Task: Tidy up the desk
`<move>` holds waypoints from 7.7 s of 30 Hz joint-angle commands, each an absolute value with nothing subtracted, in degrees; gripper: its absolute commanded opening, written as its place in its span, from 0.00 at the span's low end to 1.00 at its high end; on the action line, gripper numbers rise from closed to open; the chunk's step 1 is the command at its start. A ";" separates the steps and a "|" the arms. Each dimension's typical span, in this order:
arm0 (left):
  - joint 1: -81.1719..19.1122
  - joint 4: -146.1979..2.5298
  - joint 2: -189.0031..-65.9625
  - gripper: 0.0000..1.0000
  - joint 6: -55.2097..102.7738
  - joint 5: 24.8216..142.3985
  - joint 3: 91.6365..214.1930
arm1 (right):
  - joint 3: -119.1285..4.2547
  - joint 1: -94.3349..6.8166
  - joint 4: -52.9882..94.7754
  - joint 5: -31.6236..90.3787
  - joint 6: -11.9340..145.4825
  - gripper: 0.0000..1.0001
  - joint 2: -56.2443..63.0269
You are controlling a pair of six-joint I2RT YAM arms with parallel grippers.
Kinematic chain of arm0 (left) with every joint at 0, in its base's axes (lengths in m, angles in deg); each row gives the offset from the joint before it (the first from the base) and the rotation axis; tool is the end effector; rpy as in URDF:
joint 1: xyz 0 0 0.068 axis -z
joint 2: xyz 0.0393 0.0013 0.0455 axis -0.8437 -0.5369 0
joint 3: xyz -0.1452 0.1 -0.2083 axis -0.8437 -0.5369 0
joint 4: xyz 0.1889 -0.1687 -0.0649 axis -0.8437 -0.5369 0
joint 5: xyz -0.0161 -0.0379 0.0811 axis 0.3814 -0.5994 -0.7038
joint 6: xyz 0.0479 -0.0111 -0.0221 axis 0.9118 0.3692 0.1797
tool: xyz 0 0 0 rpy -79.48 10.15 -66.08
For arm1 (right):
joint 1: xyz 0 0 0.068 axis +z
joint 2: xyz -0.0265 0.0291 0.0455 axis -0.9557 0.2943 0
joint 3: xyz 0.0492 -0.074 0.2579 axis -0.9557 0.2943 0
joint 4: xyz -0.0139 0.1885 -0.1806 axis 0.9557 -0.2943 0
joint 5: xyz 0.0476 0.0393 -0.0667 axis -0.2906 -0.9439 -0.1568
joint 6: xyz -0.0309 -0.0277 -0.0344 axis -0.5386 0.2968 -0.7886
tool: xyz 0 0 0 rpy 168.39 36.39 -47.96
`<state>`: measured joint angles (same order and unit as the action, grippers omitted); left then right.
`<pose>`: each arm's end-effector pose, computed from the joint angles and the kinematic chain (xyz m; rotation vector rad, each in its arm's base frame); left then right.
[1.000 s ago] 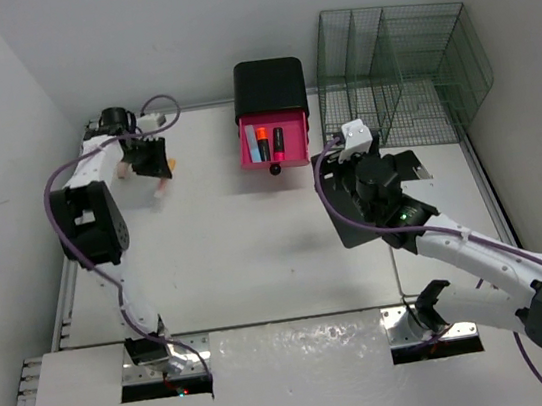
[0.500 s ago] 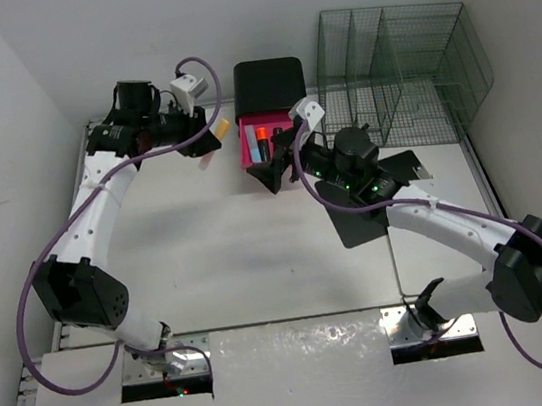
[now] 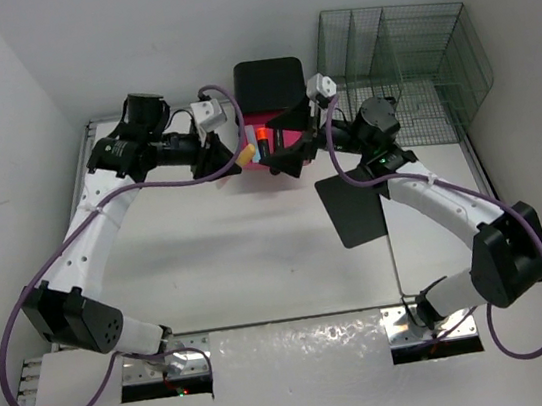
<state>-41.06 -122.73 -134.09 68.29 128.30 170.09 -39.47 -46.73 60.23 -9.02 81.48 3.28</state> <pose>0.2703 -0.1096 0.4026 1.2706 1.6644 -0.8753 0.2782 0.1650 0.3586 -0.7812 1.2757 1.2012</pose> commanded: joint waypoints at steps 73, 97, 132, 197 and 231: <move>-34.59 -110.59 -136.81 1.00 55.41 107.01 171.27 | -50.43 -47.05 27.67 25.64 70.61 0.00 8.00; -34.77 -100.92 -137.94 0.99 50.74 72.71 162.57 | -70.39 -45.38 3.74 54.95 69.71 0.00 25.93; -34.77 -101.10 -139.88 1.00 53.91 72.63 162.05 | -80.33 -44.67 -2.77 56.61 71.39 0.63 35.07; -48.21 -90.90 -131.27 1.00 53.20 71.83 148.86 | -52.03 -28.76 36.94 79.46 83.60 0.15 30.95; -48.21 -90.99 -132.41 1.00 54.08 70.34 148.60 | -77.17 -39.66 34.76 70.33 78.42 0.00 46.15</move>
